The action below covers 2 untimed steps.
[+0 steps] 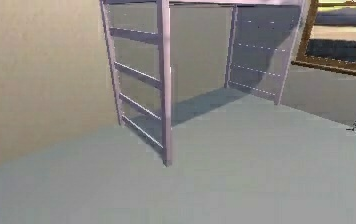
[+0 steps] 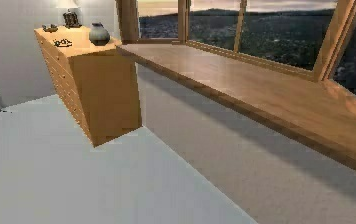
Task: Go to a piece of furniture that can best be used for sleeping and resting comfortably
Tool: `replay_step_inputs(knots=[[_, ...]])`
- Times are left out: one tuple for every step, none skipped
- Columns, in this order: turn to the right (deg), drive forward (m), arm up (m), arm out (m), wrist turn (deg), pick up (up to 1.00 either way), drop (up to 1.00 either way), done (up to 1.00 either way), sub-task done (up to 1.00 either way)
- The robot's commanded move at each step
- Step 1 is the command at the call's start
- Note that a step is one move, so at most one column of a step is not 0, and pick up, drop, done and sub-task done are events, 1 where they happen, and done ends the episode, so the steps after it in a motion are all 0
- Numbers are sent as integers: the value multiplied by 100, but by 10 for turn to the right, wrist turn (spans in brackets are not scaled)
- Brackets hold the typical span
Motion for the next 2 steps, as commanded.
replay_step_inputs(knots=[[0,80,0,0,0,0,0,0,0],[120,0,0,0,0,0,0,0,0]])
